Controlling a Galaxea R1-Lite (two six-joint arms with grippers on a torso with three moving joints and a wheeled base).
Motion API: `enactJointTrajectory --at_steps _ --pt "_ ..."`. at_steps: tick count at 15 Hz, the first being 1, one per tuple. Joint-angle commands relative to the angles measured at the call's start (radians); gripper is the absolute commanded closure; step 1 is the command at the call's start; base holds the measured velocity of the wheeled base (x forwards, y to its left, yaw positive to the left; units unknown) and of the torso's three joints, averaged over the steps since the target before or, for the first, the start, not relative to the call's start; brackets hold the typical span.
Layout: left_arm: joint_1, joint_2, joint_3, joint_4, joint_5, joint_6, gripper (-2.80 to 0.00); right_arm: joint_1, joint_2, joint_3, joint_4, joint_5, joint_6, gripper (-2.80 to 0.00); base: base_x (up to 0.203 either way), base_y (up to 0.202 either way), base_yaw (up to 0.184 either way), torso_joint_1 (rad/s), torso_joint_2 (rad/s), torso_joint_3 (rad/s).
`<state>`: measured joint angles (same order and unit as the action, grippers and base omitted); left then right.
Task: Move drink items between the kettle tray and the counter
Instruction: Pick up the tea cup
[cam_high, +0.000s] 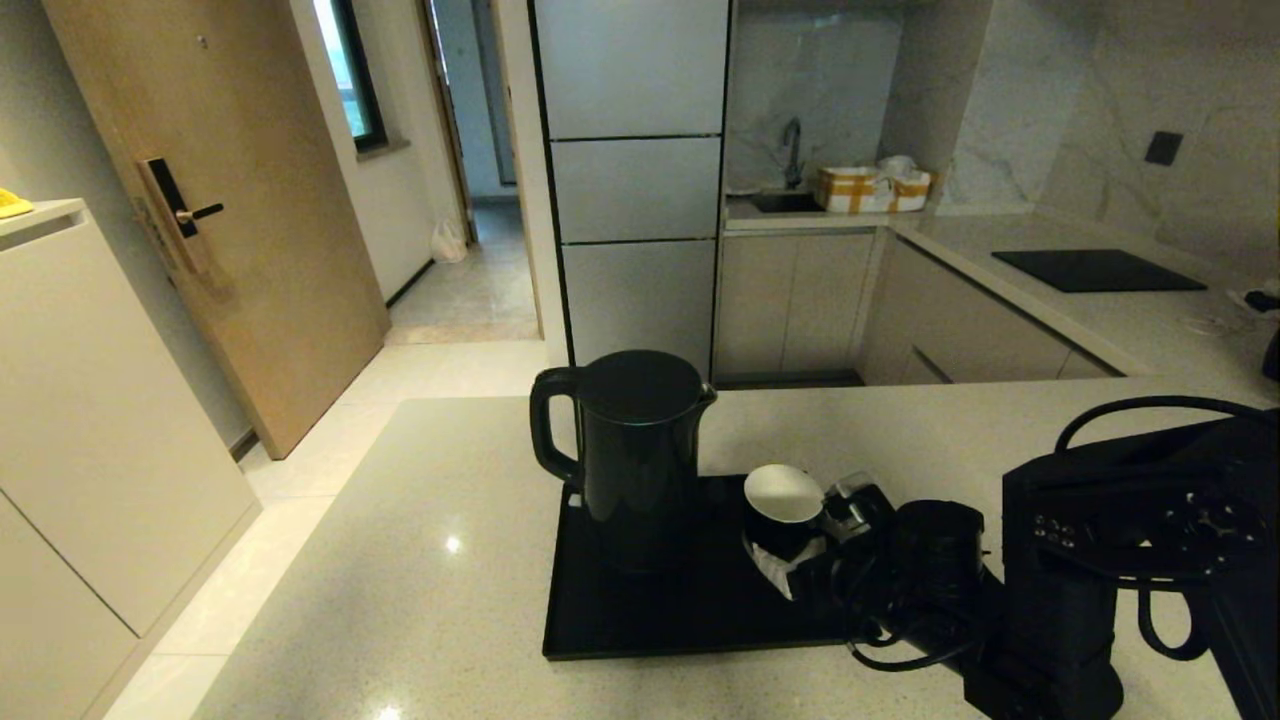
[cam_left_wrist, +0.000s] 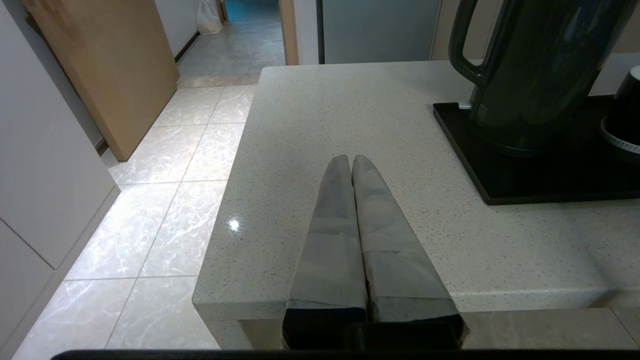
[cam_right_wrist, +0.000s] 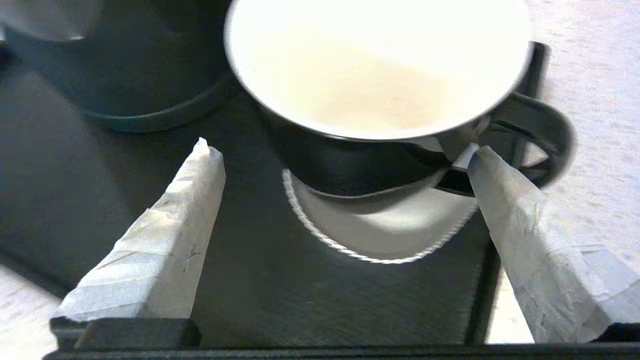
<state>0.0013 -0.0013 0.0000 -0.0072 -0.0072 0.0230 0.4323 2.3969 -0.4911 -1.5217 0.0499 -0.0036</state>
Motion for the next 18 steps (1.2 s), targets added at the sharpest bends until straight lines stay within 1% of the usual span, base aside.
enactJointTrajectory --at_steps 1,3,5,7,12,18 --pt "0.0 0.001 0.0 0.0 0.0 0.0 0.0 0.0 0.011 -0.007 -0.008 -0.011 -0.003 -2.8 0.0 0.0 0.0 0.0 0.0 0.0" --pt "0.0 0.0 0.0 0.0 0.001 0.0 0.0 0.002 0.016 -0.016 -0.008 -0.042 -0.01 -2.8 0.0 0.0 0.0 0.0 0.0 0.0" --pt "0.0 0.001 0.0 0.0 0.001 0.0 0.0 0.002 0.014 -0.017 -0.008 -0.05 -0.013 -2.8 0.0 0.0 0.0 0.0 0.0 0.0" --pt "0.0 0.001 0.0 0.0 0.001 0.0 0.0 0.008 0.027 -0.036 -0.008 -0.089 -0.044 -2.8 0.0 0.0 0.0 0.0 0.0 0.0" --pt "0.0 0.001 0.0 0.0 0.001 0.0 0.0 0.013 0.069 -0.094 -0.008 -0.093 -0.045 -2.8 0.0 0.0 0.0 0.0 0.0 0.0" --pt "0.0 0.001 0.0 0.0 0.001 0.0 0.0 0.014 0.077 -0.116 -0.008 -0.093 -0.045 -2.8 0.0 0.0 0.0 0.0 0.0 0.0"
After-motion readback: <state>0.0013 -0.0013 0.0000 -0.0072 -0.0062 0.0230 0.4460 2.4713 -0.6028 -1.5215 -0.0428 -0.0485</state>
